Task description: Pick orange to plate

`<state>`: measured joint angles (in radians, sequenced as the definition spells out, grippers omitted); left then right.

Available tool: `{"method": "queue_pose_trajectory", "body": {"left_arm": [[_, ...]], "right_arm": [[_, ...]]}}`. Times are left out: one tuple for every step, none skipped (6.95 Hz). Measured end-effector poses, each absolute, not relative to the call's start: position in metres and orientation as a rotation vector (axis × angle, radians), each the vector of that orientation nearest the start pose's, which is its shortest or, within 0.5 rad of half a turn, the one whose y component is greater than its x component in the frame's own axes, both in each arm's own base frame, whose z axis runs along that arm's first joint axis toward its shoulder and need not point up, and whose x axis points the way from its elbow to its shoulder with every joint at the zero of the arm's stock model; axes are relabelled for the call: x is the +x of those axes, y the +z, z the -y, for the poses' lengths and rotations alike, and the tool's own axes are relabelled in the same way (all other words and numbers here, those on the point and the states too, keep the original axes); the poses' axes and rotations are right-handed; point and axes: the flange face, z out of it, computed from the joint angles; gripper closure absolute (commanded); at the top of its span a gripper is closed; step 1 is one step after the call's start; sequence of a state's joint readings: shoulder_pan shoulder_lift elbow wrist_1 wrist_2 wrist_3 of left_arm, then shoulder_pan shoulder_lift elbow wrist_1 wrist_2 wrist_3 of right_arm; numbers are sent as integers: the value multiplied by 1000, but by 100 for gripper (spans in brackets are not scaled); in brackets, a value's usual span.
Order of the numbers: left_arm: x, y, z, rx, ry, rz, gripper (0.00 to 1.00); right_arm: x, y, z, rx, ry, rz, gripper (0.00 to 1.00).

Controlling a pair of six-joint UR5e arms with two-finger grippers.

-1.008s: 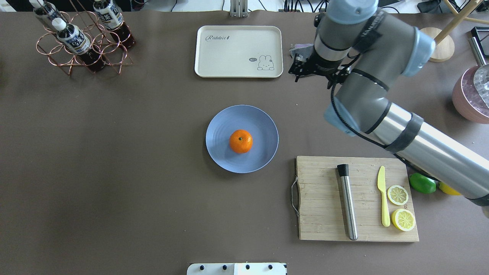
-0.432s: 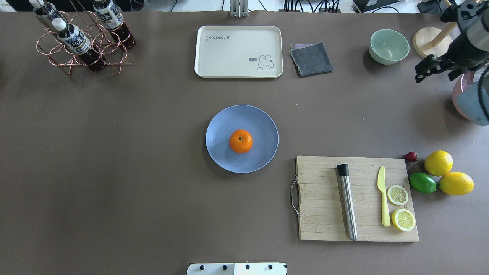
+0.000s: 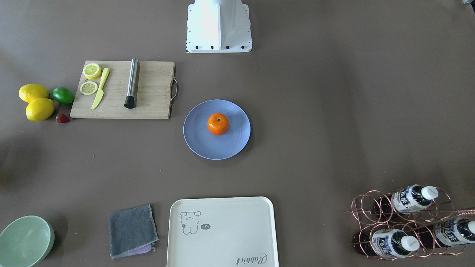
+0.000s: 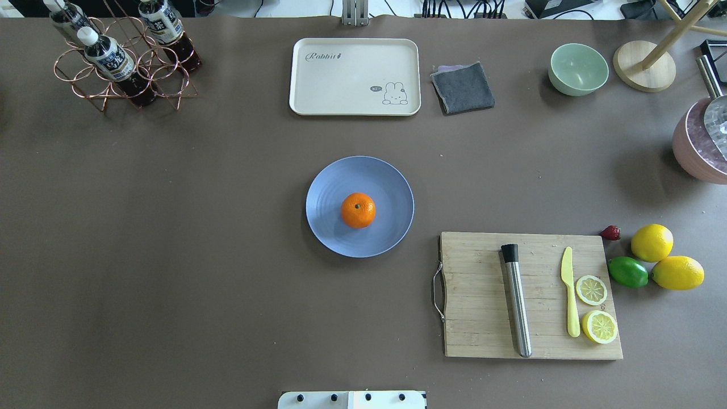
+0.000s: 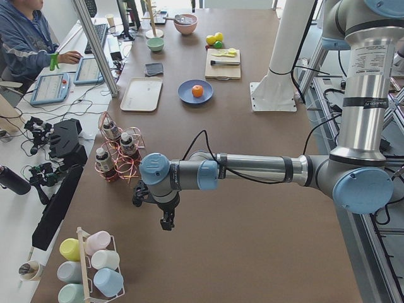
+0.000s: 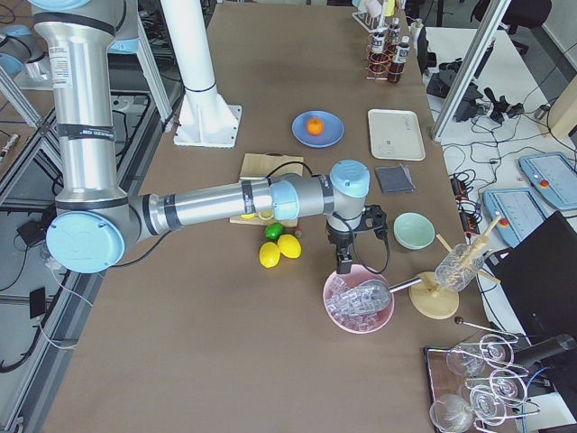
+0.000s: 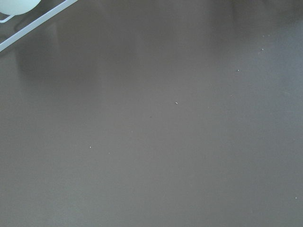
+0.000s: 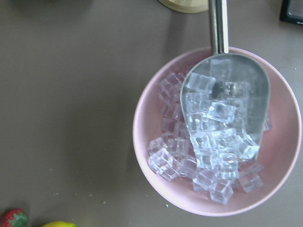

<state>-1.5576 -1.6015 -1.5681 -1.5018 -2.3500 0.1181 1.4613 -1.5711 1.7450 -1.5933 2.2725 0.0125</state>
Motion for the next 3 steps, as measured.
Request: {"method": "queue_pose_trajectory", "body": {"left_arm": [[-57,651,503,2,109,-780,2],[-56,650,503,5,110,-780,2],[-56,648,503,9,112,-780,2]], "right_arm": [[35,595,486,99,-133,704,0],[46,606,477,92,-117,701,0],[52,613,470,85,-105,699,0]]}}
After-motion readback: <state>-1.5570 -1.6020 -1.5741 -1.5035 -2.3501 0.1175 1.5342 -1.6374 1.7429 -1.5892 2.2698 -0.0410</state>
